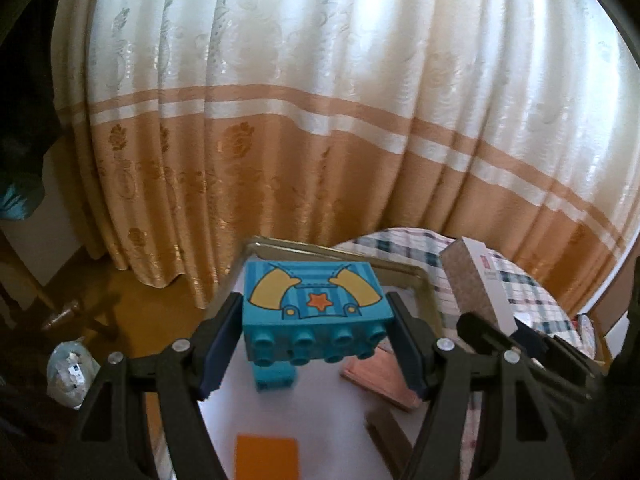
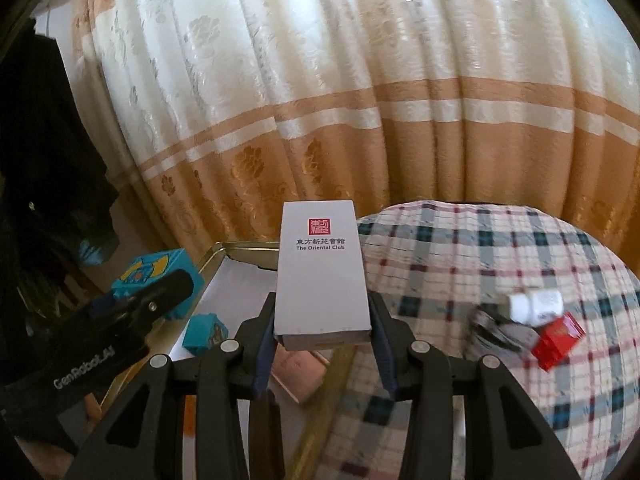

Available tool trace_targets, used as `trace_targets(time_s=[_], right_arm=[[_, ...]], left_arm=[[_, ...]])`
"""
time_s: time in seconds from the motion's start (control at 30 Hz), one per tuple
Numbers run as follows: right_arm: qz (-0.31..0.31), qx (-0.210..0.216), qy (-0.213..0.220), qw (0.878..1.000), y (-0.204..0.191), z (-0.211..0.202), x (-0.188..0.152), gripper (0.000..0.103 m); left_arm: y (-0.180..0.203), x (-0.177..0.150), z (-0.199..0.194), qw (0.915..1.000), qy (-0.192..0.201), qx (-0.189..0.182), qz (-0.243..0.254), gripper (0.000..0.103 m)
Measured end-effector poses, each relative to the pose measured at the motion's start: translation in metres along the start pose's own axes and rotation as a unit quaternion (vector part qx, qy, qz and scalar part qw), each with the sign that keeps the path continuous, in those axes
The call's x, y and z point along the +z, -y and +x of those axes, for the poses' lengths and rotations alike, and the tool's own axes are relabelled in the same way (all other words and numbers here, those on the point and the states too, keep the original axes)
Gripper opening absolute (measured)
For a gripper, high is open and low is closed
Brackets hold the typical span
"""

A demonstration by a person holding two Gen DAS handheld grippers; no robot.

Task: Organize rigid objects
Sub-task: 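Carry the blue block and white box over the white tray, then open the left tool to drop the block while the right tool releases the box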

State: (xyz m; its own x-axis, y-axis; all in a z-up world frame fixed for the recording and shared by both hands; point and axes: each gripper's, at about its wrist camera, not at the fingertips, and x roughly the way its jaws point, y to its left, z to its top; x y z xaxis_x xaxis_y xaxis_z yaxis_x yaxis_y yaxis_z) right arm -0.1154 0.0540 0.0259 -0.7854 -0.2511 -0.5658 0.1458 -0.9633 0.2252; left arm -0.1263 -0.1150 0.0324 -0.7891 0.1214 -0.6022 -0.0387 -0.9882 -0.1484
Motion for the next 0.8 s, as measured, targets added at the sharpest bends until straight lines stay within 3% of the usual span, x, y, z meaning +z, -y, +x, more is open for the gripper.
trace_targets(time_s=[0.43,0.63,0.8], right_arm=[[-0.065,0.004,-0.043,0.997,-0.028,0.05,0.0,0.046],[-0.062,-0.009,-0.05,0.997,-0.022,0.057,0.0,0.046],[-0.042,0.012,-0.059,0.997,-0.012,0.062,-0.002,0.046]], left_arm=[[0.002,0.011,0.044,0.9977,-0.048,0.045,0.016,0.07],[0.011,0.013,0.055,0.9957,-0.058,0.061,0.04,0.07],[0.016,0.01,0.063,0.9943,-0.074,0.061,0.047,0.07]])
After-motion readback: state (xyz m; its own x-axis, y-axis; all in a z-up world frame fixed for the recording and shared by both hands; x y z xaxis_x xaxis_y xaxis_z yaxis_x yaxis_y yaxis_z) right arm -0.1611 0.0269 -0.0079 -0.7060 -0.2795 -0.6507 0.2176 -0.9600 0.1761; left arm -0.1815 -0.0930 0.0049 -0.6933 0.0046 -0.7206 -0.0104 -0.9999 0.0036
